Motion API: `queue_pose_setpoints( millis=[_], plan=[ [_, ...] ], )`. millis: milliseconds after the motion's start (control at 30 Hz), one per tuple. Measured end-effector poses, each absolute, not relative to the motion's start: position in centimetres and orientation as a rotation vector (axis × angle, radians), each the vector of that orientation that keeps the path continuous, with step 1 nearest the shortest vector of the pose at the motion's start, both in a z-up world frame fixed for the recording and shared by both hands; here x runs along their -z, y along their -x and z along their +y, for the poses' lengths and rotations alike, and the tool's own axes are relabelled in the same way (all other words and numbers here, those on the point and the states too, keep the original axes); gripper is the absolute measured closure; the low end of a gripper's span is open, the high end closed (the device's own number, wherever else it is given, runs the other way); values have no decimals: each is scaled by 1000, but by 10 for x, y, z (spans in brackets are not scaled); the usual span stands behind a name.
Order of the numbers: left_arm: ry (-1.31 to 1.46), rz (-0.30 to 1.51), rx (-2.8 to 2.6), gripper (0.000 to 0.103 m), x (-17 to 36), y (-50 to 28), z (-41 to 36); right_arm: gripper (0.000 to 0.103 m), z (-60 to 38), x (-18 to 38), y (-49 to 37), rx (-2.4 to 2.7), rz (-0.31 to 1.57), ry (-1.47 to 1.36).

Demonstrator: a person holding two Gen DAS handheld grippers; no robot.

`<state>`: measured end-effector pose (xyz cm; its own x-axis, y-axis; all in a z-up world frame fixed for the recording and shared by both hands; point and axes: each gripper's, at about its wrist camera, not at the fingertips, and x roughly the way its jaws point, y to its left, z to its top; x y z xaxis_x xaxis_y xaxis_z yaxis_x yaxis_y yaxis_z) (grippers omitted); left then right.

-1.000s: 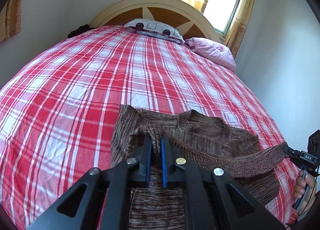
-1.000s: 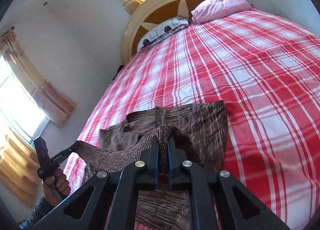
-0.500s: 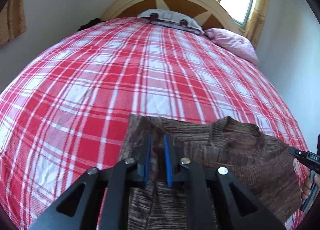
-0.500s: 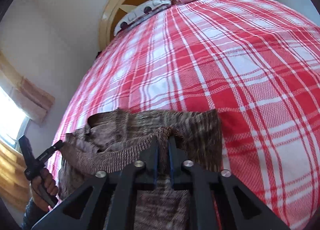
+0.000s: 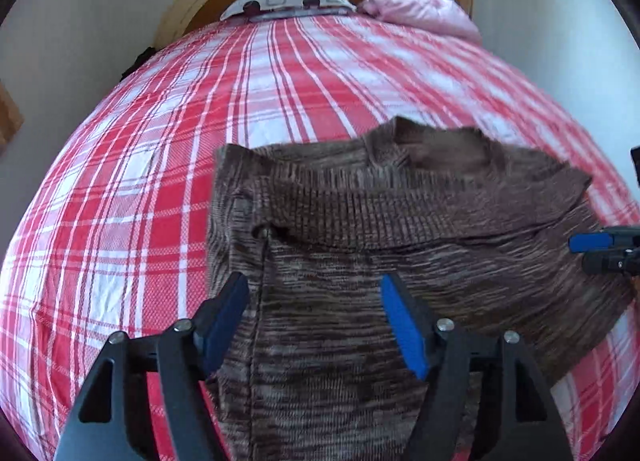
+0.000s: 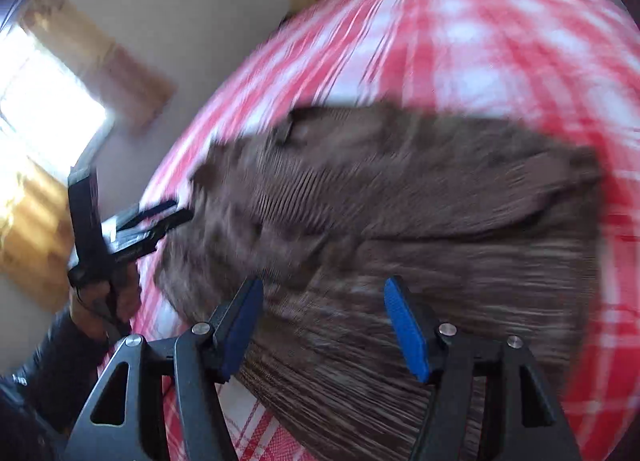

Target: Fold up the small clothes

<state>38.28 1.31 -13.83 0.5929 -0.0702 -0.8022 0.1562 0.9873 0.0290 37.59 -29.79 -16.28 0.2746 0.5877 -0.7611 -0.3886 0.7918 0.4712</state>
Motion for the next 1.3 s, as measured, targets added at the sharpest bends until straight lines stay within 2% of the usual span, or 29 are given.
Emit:
queue_pose_setpoints(
  millis=[133,267,333,533,667,800,867,967,1067,1167,1300],
  plan=[
    [-123,933,-5,31,141,-425,20,39,-280,167,-408,-619,1112,-175],
    [67,896,-107,31,124,-446,60,39,-300,133,-432,-501,952,-234],
    [92,876,-144,30,122,-443,75,39,-312,123,-430,-457,901,-255],
    [92,896,-193,27,139,-422,82,39,-330,137,-401,-396,914,-226],
    [70,819,-216,27,123,-403,71,39,-333,144,-377,-373,911,-161],
    [74,726,-274,19,95,-404,80,39,-329,142,-361,-392,912,-136],
    [76,704,-318,11,85,-413,92,39,-326,145,-355,-398,926,-111],
    [89,747,-320,0,89,-427,101,39,-324,149,-343,-396,931,-73],
    [28,904,-259,0,113,-452,93,39,-324,160,-337,-405,962,-48],
    [-32,908,-224,3,124,-456,78,39,-325,163,-333,-385,949,-13],
    [-3,868,-230,2,119,-450,76,39,-331,136,-349,-336,873,39]
  ],
)
